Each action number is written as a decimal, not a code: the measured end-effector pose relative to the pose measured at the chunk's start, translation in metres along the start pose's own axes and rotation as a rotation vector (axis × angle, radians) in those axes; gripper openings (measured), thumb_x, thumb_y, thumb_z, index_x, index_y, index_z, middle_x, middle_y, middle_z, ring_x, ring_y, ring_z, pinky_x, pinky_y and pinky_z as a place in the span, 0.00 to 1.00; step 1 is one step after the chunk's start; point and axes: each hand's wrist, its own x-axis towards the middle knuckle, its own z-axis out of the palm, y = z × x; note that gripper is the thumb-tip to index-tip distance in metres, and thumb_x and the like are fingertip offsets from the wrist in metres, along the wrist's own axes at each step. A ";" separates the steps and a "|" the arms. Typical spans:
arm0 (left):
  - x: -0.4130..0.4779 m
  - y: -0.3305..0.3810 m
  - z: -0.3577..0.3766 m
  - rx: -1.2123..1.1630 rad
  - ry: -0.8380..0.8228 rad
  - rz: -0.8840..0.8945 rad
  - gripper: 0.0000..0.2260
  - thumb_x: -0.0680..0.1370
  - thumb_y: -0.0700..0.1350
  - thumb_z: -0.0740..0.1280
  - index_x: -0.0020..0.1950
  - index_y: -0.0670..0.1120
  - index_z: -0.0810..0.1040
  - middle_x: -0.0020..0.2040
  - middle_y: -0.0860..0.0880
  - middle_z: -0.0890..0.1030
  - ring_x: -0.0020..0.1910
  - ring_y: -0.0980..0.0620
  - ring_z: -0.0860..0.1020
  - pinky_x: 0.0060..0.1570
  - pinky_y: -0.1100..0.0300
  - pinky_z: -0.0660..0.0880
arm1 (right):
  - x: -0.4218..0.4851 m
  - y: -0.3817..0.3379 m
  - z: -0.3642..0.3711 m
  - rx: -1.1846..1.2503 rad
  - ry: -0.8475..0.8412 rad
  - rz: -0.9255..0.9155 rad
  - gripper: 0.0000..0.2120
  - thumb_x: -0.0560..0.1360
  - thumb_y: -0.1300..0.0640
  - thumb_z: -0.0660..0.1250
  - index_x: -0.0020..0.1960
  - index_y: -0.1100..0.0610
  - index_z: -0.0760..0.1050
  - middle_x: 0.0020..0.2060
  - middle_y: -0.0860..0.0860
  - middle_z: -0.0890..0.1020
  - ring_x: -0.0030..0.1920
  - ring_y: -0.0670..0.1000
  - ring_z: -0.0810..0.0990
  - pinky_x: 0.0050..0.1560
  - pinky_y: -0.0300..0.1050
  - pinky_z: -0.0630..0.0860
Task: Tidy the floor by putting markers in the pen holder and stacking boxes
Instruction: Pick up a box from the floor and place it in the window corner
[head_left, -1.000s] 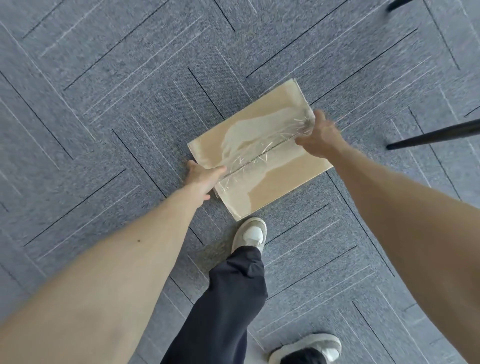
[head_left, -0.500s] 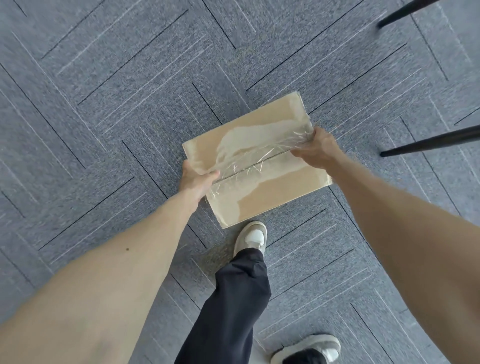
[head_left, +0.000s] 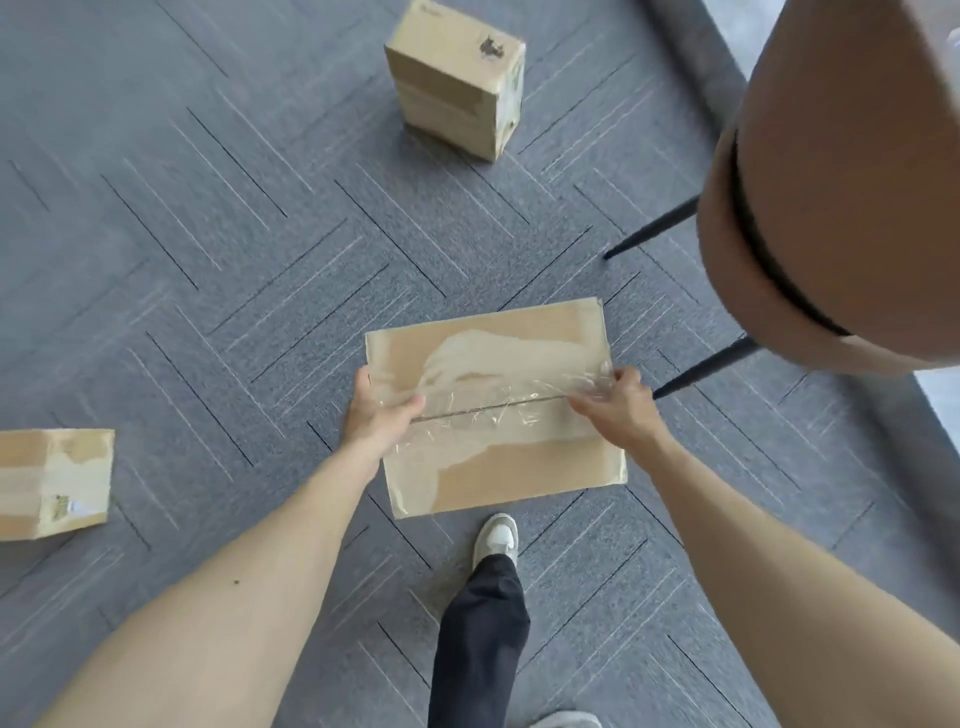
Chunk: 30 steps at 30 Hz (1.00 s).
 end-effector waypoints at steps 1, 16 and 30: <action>-0.018 0.013 -0.009 0.008 -0.002 0.025 0.28 0.71 0.54 0.75 0.66 0.55 0.66 0.62 0.51 0.76 0.58 0.45 0.75 0.56 0.53 0.73 | -0.021 -0.002 -0.016 0.004 0.002 -0.017 0.32 0.74 0.49 0.71 0.68 0.67 0.65 0.64 0.63 0.70 0.65 0.63 0.70 0.66 0.60 0.70; -0.339 0.096 0.019 0.228 -0.242 0.551 0.47 0.66 0.58 0.77 0.79 0.55 0.56 0.74 0.51 0.71 0.69 0.46 0.73 0.68 0.46 0.70 | -0.343 0.163 -0.184 0.452 0.450 0.100 0.30 0.71 0.47 0.73 0.64 0.62 0.66 0.60 0.57 0.75 0.53 0.54 0.76 0.49 0.47 0.72; -0.671 0.121 0.231 0.546 -0.635 1.124 0.48 0.67 0.57 0.77 0.80 0.51 0.56 0.75 0.44 0.70 0.71 0.43 0.70 0.68 0.46 0.70 | -0.629 0.424 -0.271 0.798 1.002 0.391 0.32 0.70 0.45 0.73 0.65 0.59 0.65 0.60 0.55 0.74 0.54 0.52 0.75 0.57 0.51 0.76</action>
